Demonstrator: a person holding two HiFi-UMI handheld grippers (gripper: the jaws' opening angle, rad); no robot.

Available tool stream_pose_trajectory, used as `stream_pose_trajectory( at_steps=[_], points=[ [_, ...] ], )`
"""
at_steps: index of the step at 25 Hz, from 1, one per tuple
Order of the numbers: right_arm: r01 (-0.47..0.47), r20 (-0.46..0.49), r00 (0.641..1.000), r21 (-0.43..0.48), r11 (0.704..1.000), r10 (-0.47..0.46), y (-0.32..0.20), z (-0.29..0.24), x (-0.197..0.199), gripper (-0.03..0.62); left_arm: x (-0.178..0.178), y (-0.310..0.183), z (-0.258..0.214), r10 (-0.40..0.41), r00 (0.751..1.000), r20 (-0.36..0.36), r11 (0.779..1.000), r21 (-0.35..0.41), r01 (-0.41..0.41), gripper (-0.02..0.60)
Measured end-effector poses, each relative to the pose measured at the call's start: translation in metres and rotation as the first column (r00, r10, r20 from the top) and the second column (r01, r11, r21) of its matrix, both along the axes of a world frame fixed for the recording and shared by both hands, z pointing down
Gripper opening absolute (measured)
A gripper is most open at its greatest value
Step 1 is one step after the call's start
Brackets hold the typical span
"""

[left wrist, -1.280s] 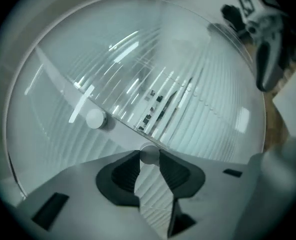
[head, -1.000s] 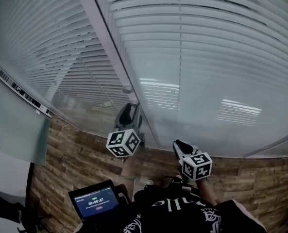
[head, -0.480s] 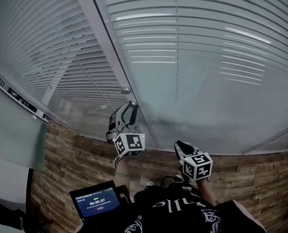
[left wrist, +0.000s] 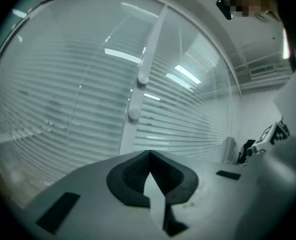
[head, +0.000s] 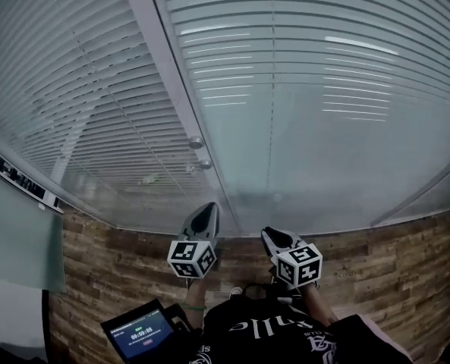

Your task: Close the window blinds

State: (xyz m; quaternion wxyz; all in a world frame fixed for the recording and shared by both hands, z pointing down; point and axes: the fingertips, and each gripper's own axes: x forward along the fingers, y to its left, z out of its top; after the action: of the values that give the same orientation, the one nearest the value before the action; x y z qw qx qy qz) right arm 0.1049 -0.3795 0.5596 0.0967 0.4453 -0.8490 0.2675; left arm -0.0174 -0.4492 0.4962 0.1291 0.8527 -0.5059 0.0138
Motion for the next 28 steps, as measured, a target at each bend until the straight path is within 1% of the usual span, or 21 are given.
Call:
stream_pose_trajectory(
  at_steps=[2, 4, 5, 8, 10, 13, 15, 18, 21, 22, 24, 26, 28],
  points=[
    [-0.034, 0.01, 0.999, 0.004, 0.999, 0.034, 0.022, 0.001, -0.017, 0.048, -0.014, 0.032, 0.021, 0.034, 0.998, -0.054, 0.997, -0.07, -0.038, 0.005],
    [-0.085, 0.031, 0.996, 0.014, 0.996, 0.084, 0.044, 0.005, -0.029, 0.048, -0.021, 0.057, 0.035, 0.08, 0.991, -0.109, 0.991, -0.101, -0.091, 0.005],
    [-0.108, 0.043, 0.993, 0.017, 0.994, 0.107, 0.054, 0.006, -0.032, 0.048, -0.022, 0.068, 0.039, 0.107, 0.987, -0.123, 0.987, -0.11, -0.121, 0.005],
    [-0.151, 0.055, 0.987, 0.017, 0.988, 0.15, 0.082, 0.004, -0.036, 0.048, -0.011, 0.094, 0.041, 0.2, 0.973, -0.117, 0.968, -0.129, -0.215, 0.005],
    [-0.158, 0.043, 0.987, 0.008, 0.987, 0.157, 0.099, 0.01, -0.042, 0.048, -0.007, 0.107, 0.048, 0.241, 0.963, -0.123, 0.955, -0.148, -0.258, 0.005],
    [-0.164, 0.028, 0.986, -0.013, 0.986, 0.164, 0.127, 0.033, -0.051, 0.048, -0.006, 0.131, 0.078, 0.264, 0.951, -0.162, 0.937, -0.189, -0.293, 0.005],
    [-0.169, 0.024, 0.985, -0.021, 0.985, 0.17, 0.142, 0.036, -0.052, 0.048, -0.004, 0.148, 0.086, 0.275, 0.941, -0.196, 0.927, -0.205, -0.314, 0.005],
    [-0.164, 0.016, 0.986, -0.019, 0.986, 0.164, 0.164, 0.03, -0.049, 0.048, 0.003, 0.177, 0.076, 0.295, 0.922, -0.25, 0.92, -0.187, -0.345, 0.005],
    [-0.152, 0.02, 0.988, -0.014, 0.988, 0.152, 0.185, 0.019, -0.044, 0.048, 0.014, 0.199, 0.057, 0.314, 0.917, -0.248, 0.921, -0.157, -0.358, 0.005],
    [-0.145, 0.023, 0.989, -0.009, 0.989, 0.146, 0.191, 0.013, -0.042, 0.047, 0.019, 0.204, 0.047, 0.317, 0.915, -0.249, 0.923, -0.143, -0.358, 0.005],
    [-0.126, 0.027, 0.992, 0.005, 0.992, 0.125, 0.211, 0.002, -0.036, 0.046, 0.028, 0.223, 0.025, 0.31, 0.908, -0.283, 0.929, -0.111, -0.352, 0.005],
    [-0.102, 0.02, 0.995, 0.015, 0.995, 0.102, 0.241, 0.001, -0.025, 0.046, 0.039, 0.255, 0.011, 0.291, 0.899, -0.327, 0.939, -0.081, -0.334, 0.005],
    [-0.074, 0.009, 0.997, 0.021, 0.997, 0.073, 0.279, 0.005, -0.014, 0.046, 0.052, 0.296, 0.011, 0.276, 0.903, -0.329, 0.947, -0.066, -0.313, 0.005]
  ],
)
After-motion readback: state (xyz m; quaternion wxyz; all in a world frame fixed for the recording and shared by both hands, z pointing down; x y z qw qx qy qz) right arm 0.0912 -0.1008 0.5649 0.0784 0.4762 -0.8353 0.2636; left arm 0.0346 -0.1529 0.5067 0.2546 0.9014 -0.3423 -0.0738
